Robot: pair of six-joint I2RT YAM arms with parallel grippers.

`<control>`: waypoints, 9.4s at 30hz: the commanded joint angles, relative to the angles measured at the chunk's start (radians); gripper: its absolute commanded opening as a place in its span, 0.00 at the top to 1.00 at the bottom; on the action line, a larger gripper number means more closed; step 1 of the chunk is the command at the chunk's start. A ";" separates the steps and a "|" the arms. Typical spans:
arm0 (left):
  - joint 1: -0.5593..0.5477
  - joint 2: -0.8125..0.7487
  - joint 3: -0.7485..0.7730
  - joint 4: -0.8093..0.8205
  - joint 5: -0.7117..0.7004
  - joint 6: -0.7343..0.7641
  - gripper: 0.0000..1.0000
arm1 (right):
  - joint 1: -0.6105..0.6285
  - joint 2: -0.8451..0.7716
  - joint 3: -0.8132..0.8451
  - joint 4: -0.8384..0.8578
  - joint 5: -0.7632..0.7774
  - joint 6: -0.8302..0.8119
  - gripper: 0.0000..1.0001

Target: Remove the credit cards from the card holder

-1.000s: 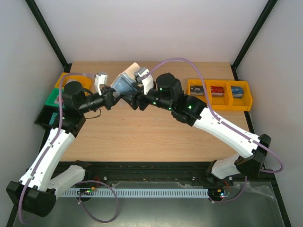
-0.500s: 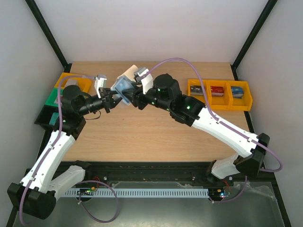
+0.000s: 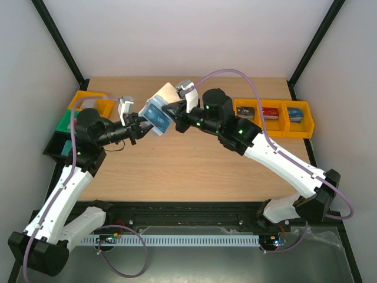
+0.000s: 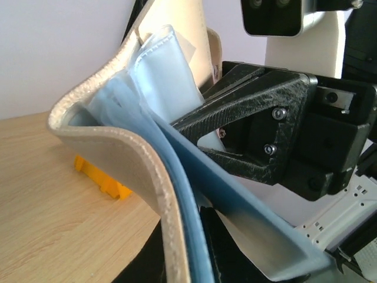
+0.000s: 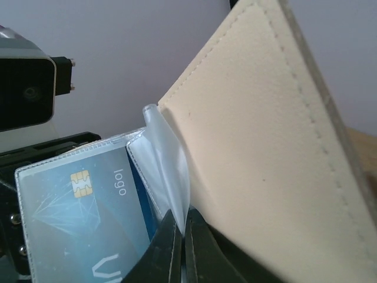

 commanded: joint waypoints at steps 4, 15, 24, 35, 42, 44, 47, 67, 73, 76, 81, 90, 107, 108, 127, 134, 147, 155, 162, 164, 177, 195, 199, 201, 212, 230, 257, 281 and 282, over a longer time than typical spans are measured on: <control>-0.008 -0.043 -0.014 0.080 0.083 0.034 0.47 | -0.076 -0.064 -0.064 0.096 -0.051 0.126 0.98; -0.017 -0.040 -0.105 0.237 -0.019 -0.096 0.09 | -0.075 -0.056 -0.060 0.136 -0.174 0.121 0.98; -0.008 -0.053 -0.102 0.180 -0.061 -0.086 0.97 | -0.080 -0.092 -0.101 0.174 -0.278 0.117 0.98; -0.014 0.097 -0.018 -0.414 -0.979 0.622 0.98 | -0.293 -0.090 -0.164 -0.039 0.051 0.303 0.90; -0.063 0.143 -0.080 -0.312 -1.400 1.053 0.98 | -0.289 -0.099 -0.196 0.060 -0.199 0.286 0.83; -0.068 0.157 -0.023 -0.395 -1.295 0.950 0.98 | -0.259 -0.079 -0.191 0.121 -0.326 0.281 0.82; -0.062 0.188 0.123 -0.575 -0.876 0.722 0.98 | -0.153 -0.030 -0.156 0.183 -0.485 0.241 0.78; -0.016 -0.048 0.009 -0.136 0.123 0.224 0.98 | -0.186 -0.068 -0.183 0.161 -0.618 0.177 0.58; -0.015 -0.039 0.010 -0.115 0.129 0.222 0.98 | -0.184 -0.064 -0.191 0.196 -0.684 0.198 0.67; -0.015 -0.034 0.009 -0.107 0.123 0.207 0.98 | -0.178 -0.069 -0.189 0.207 -0.706 0.196 0.72; -0.014 -0.027 0.006 -0.100 0.125 0.200 0.98 | -0.141 -0.052 -0.176 0.217 -0.764 0.193 0.74; -0.015 -0.019 0.007 -0.114 0.152 0.210 0.98 | -0.114 -0.020 -0.122 0.170 -0.751 0.134 0.88; 0.004 -0.032 -0.012 -0.062 0.243 0.164 0.84 | -0.186 -0.099 -0.208 0.317 -0.812 0.221 0.98; 0.004 -0.032 -0.013 -0.061 0.247 0.163 0.84 | -0.188 -0.102 -0.206 0.316 -0.812 0.221 0.98; 0.015 0.094 -0.027 -0.444 -0.241 0.450 0.95 | -0.238 -0.080 -0.217 0.034 -0.374 0.221 0.97; 0.005 0.128 -0.072 -0.619 -0.108 0.842 0.38 | -0.234 -0.007 -0.241 -0.268 -0.206 0.165 0.81; -0.366 0.132 -0.235 -0.501 -0.578 1.099 0.01 | -0.204 -0.156 -0.433 -0.223 -0.208 0.142 0.42; -0.388 0.209 -0.289 -0.332 -0.652 0.977 0.00 | -0.201 -0.160 -0.432 -0.217 -0.214 0.133 0.40; -0.389 0.232 -0.307 -0.341 -0.601 0.976 0.21 | -0.201 -0.162 -0.429 -0.225 -0.208 0.120 0.39; -0.389 0.234 -0.310 -0.338 -0.584 0.983 0.35 | -0.201 -0.157 -0.430 -0.221 -0.209 0.119 0.39; -0.321 0.221 -0.212 -0.414 -0.392 0.876 0.98 | -0.201 -0.188 -0.422 -0.191 -0.364 0.056 0.33; -0.041 0.109 0.025 -0.209 0.090 0.311 0.98 | -0.133 -0.237 -0.211 -0.177 -0.083 -0.131 0.01; -0.041 0.109 0.061 -0.230 0.144 0.331 0.98 | -0.120 -0.202 -0.200 -0.174 -0.121 -0.166 0.01; -0.041 0.111 0.077 -0.244 0.206 0.360 0.98 | -0.117 -0.192 -0.214 -0.151 -0.152 -0.185 0.01; -0.052 0.120 0.138 -0.315 0.198 0.459 0.98 | -0.107 -0.127 -0.210 -0.081 -0.444 -0.184 0.01; -0.027 0.118 0.136 -0.322 0.192 0.416 0.70 | -0.123 -0.173 -0.273 0.096 -0.494 -0.018 0.98; -0.125 0.032 -0.045 0.280 0.057 0.048 0.43 | -0.165 -0.137 -0.254 0.597 -0.740 0.421 0.97; -0.116 0.020 -0.050 0.389 0.063 -0.027 0.55 | -0.163 -0.157 -0.226 0.520 -0.672 0.340 0.98; -0.116 0.022 -0.056 0.386 0.056 -0.023 0.59 | -0.163 -0.157 -0.226 0.520 -0.672 0.338 0.98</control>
